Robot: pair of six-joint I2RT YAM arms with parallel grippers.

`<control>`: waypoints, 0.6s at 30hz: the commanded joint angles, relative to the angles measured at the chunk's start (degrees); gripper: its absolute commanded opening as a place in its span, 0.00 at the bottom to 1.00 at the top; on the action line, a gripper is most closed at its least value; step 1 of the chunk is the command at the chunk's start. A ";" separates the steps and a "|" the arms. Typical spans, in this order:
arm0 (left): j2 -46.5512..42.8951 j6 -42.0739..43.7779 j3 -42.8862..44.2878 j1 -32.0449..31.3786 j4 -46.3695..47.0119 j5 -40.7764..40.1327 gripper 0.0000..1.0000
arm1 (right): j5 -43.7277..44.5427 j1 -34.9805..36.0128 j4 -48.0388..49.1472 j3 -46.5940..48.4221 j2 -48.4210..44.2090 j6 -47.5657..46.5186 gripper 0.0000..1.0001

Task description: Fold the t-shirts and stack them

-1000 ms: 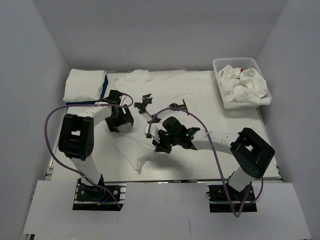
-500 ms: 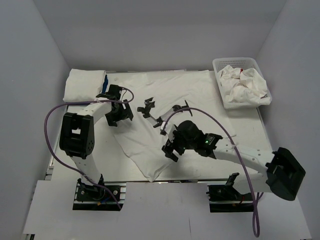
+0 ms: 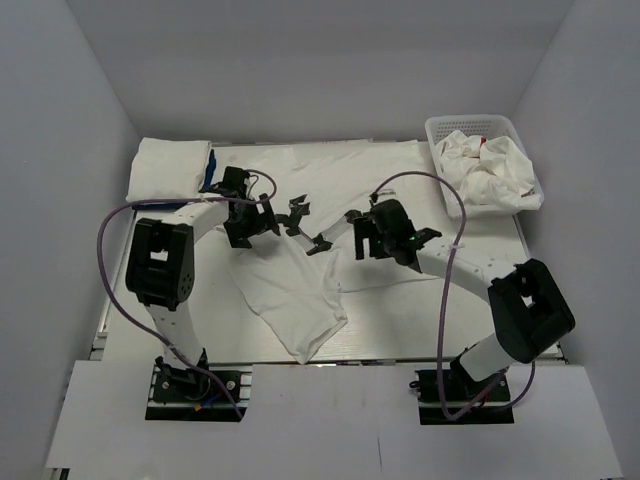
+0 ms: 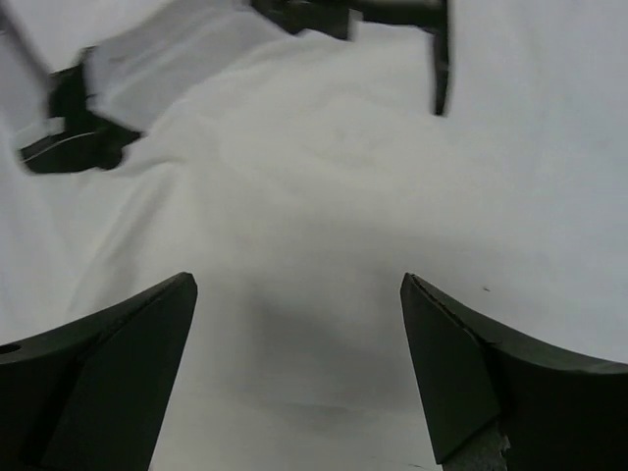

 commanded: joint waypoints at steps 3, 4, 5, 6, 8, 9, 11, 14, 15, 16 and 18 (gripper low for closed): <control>6.81 -0.75 1.97 -0.34 -0.54 1.88 1.00 | -3.28 -9.43 -7.13 3.58 2.83 8.87 0.90; 7.51 -0.14 1.98 0.18 -1.32 1.88 1.00 | -3.38 -10.66 -7.84 4.36 4.84 8.87 0.90; 8.21 0.56 2.76 0.88 -1.33 1.01 1.00 | -3.12 -11.28 -9.07 4.37 5.47 8.87 0.90; 9.44 0.57 2.77 0.89 -2.72 -0.21 1.00 | -2.34 -12.24 -10.04 4.11 6.61 8.35 0.90; 10.94 1.71 5.83 1.41 -4.49 -6.35 1.00 | -2.76 -12.43 -11.01 3.32 8.81 7.99 0.90; 11.90 2.41 7.24 1.42 -6.93 -8.82 1.00 | -3.20 -12.25 -11.28 2.71 8.99 7.56 0.90; 15.50 3.99 11.97 1.94 -9.41 -13.05 1.00 | -6.87 -12.16 -10.84 1.13 8.99 7.99 0.90; 19.11 5.14 17.09 3.87 -13.02 -16.83 1.00 | -11.10 -11.64 -9.09 -1.07 8.03 7.91 0.90; 19.12 5.75 17.97 4.40 -13.02 -17.62 1.00 | -12.68 -11.55 -8.82 -1.08 8.03 7.55 0.90; 19.82 5.76 19.28 4.93 -13.63 -18.85 1.00 | -12.79 -11.37 -9.17 -0.56 8.02 6.85 0.90; 20.34 6.37 20.69 6.59 -13.64 -18.86 1.00 | -13.75 -11.11 -9.78 0.58 8.72 6.85 0.90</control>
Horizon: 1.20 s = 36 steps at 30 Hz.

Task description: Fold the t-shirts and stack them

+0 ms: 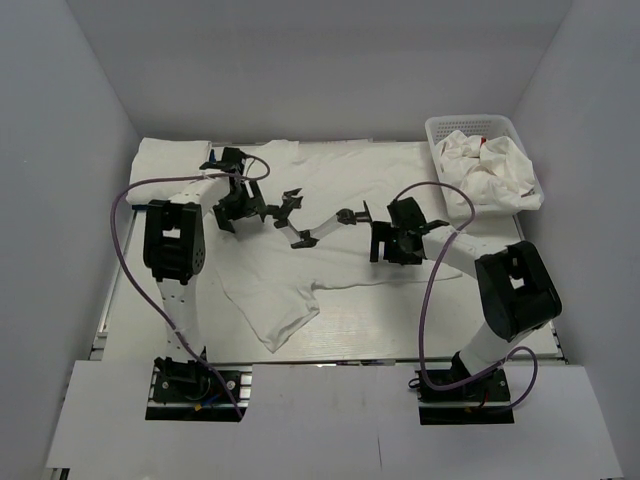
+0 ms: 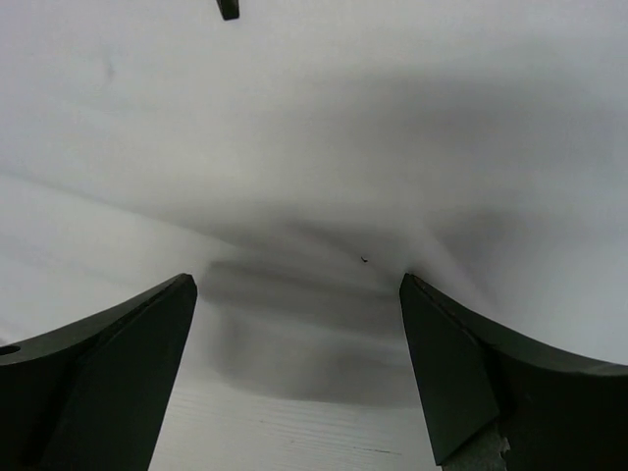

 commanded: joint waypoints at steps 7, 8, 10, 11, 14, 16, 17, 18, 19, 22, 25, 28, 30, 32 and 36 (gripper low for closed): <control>4.92 9.72 6.80 4.57 3.27 -0.07 1.00 | -9.59 2.08 -0.95 4.42 1.54 -1.40 0.90; 4.92 10.25 9.95 4.57 3.81 0.55 1.00 | -9.40 2.08 -0.60 6.33 1.19 -1.66 0.90; 6.32 10.26 14.35 4.57 -0.55 0.55 1.00 | -7.83 1.99 -0.34 7.75 0.84 -1.58 0.90; 6.85 10.86 16.63 4.57 -2.41 -0.14 1.00 | -6.95 1.90 0.10 9.33 -0.12 -1.75 0.90; 4.67 10.87 19.47 3.18 -6.90 -3.74 1.00 | -3.11 1.73 1.94 9.43 -3.71 -0.62 0.90; -2.06 7.12 13.52 2.56 -7.96 -5.51 1.00 | -1.41 1.55 2.48 8.82 -7.31 1.23 0.90; -4.63 4.66 11.23 2.55 -9.27 -5.51 1.00 | 1.64 1.29 1.70 8.29 -8.03 3.24 0.90; -7.44 2.11 5.38 2.55 -12.24 -4.73 1.00 | 2.37 1.11 1.08 7.77 -8.91 5.26 0.90; -10.78 -1.31 1.23 2.55 -12.27 -3.59 1.00 | 3.51 0.76 0.12 7.50 -10.83 7.10 0.90; -27.55 -3.45 -18.10 2.03 -9.03 5.62 1.00 | 5.89 0.23 -0.86 4.43 -14.09 11.23 0.90; -43.47 -4.95 -34.11 1.50 -6.04 10.40 1.00 | 6.15 -0.64 2.47 -3.02 -17.96 11.96 0.90; -46.93 -4.61 -38.89 0.80 -9.54 13.36 1.00 | 6.51 -1.43 5.73 -4.11 -19.29 11.26 0.90; -48.42 -6.08 -43.62 -0.69 -10.25 18.47 1.00 | 7.81 -1.87 4.42 -2.97 -19.11 10.20 0.90; -52.81 -8.36 -50.18 -1.40 -10.25 19.62 0.99 | 9.22 -2.40 3.36 -2.08 -19.63 10.02 0.90; -58.96 -14.43 -57.16 -2.63 -12.19 20.76 0.91 | 10.54 -3.02 4.50 -4.37 -21.39 9.85 0.90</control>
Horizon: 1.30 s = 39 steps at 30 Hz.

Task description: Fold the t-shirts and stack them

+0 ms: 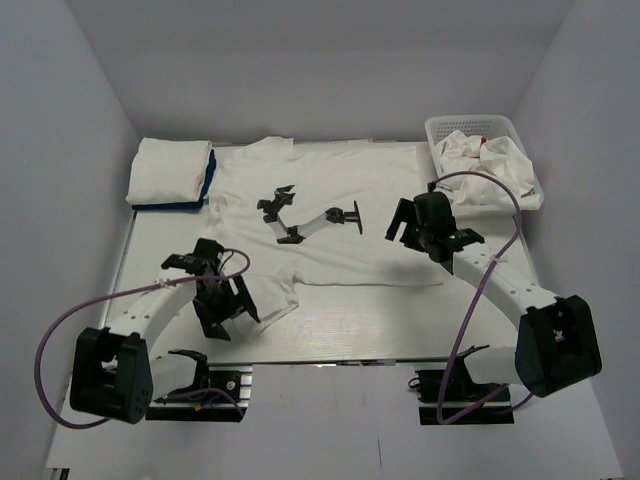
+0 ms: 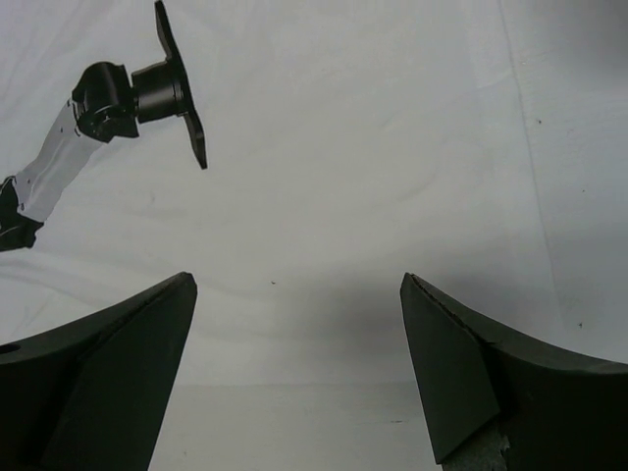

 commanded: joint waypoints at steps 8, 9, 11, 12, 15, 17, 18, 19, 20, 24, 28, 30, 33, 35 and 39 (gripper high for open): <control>-1.26 -8.25 -6.97 -1.87 5.15 0.71 0.83 | 4.11 -2.39 0.42 -1.97 -4.16 1.88 0.90; -0.47 -8.77 -6.97 -2.40 6.20 -0.77 0.82 | 3.93 -2.66 0.42 -2.93 -5.47 2.31 0.90; 1.63 -8.78 -7.76 -2.40 8.75 -1.31 0.78 | 4.19 -3.01 0.69 -3.73 -6.44 2.67 0.90; 2.26 -8.78 -7.76 -2.40 9.28 -2.36 0.76 | 4.19 -3.18 0.60 -4.25 -6.62 2.84 0.90; 5.06 -8.78 -7.76 -2.40 10.60 -4.12 0.61 | 4.72 -3.89 -0.72 -4.96 -7.41 3.11 0.90; 6.56 -8.78 -7.76 -2.40 12.27 -3.61 0.55 | 6.12 -4.24 -2.90 -5.66 -8.03 3.55 0.90; 8.14 -8.26 -7.76 -2.40 13.15 -3.08 0.43 | 6.48 -4.68 -3.79 -5.75 -8.11 4.77 0.90; 8.85 -6.86 -7.76 -2.40 14.29 -2.03 0.36 | 6.65 -5.38 -6.49 -5.58 -8.12 6.26 0.90; 9.55 -5.97 -7.76 -2.40 15.52 0.85 0.29 | 6.48 -5.64 -8.26 -5.49 -8.20 6.53 0.90; 10.88 -4.74 -6.71 -2.93 14.67 2.90 0.00 | 6.21 -8.36 -15.72 -5.22 -7.15 10.21 0.90; 8.69 -4.21 -6.09 -2.93 8.68 2.37 0.00 | 4.55 -10.74 -18.82 -7.15 -7.06 10.49 0.90; 6.50 -2.90 -6.09 -2.93 7.28 5.44 0.00 | 3.84 -11.62 -17.95 -8.91 -7.41 10.84 0.90; 4.64 -1.40 -6.61 -2.93 3.68 8.79 0.00 | 0.17 -12.94 -15.76 -10.58 -6.28 10.76 0.88; 3.85 -0.69 -6.62 -2.93 0.25 8.79 0.00 | -2.65 -13.47 -13.21 -11.20 -5.31 10.32 0.88; 3.32 1.50 -6.09 -2.93 -3.19 8.00 0.00 | -4.51 -14.17 -10.48 -11.73 -1.19 10.14 0.88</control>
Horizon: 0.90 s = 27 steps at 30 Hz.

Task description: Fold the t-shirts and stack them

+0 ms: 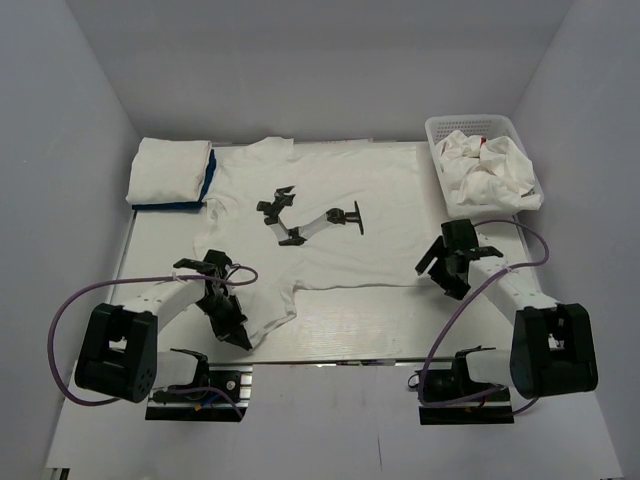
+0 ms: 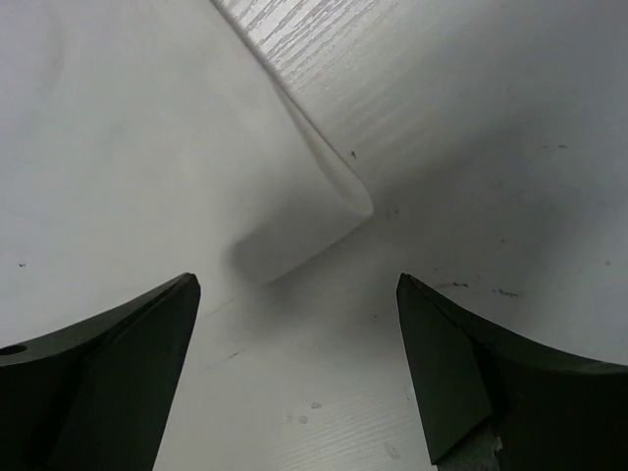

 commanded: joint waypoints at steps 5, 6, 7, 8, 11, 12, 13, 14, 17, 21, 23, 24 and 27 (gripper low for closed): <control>-1.51 3.96 2.44 -0.31 -8.79 1.25 0.00 | -6.18 -1.04 4.84 -0.49 5.73 -0.18 0.82; -2.03 3.96 2.45 -0.31 -8.81 1.25 0.00 | -6.10 -1.04 4.75 -0.84 6.34 -0.18 0.78; -2.04 4.57 3.06 -0.31 -9.42 1.25 0.00 | -5.84 -1.21 5.27 -1.19 6.61 -0.27 0.78; -2.04 4.58 3.58 -0.31 -9.42 0.73 0.00 | -5.31 -1.30 5.62 -1.63 6.78 -0.01 0.77; -2.04 4.58 3.59 -0.31 -9.43 0.72 0.00 | -3.82 -2.00 6.41 -3.04 7.31 0.52 0.68; -2.04 4.58 3.59 -0.31 -9.43 0.72 0.00 | -3.47 -2.18 6.41 -3.22 7.23 0.52 0.64; -2.04 4.58 3.59 -0.31 -9.43 0.72 0.00 | -3.29 -2.35 6.33 -3.13 7.23 0.52 0.50; -2.04 4.58 3.59 -0.31 -9.43 0.72 0.00 | -3.20 -2.27 6.07 -3.22 6.79 0.35 0.38; -2.04 4.58 5.87 -0.31 -9.43 1.34 0.00 | -2.41 -2.45 5.19 -3.75 4.95 -0.09 0.06; -2.04 4.58 10.96 -0.31 -9.43 1.95 0.00 | -1.88 -2.27 3.87 -4.53 1.87 -1.40 0.00; -1.34 4.58 14.82 -0.31 -8.72 2.56 0.00 | -2.41 -2.18 4.65 -4.27 0.73 -2.46 0.00; -0.29 4.58 16.32 -0.31 -7.94 2.57 0.00 | -3.02 -2.27 5.61 -3.75 0.90 -3.42 0.00; 2.52 6.07 24.82 -0.31 -6.62 4.58 0.00 | -6.18 -2.01 6.24 -0.68 0.64 -6.41 0.00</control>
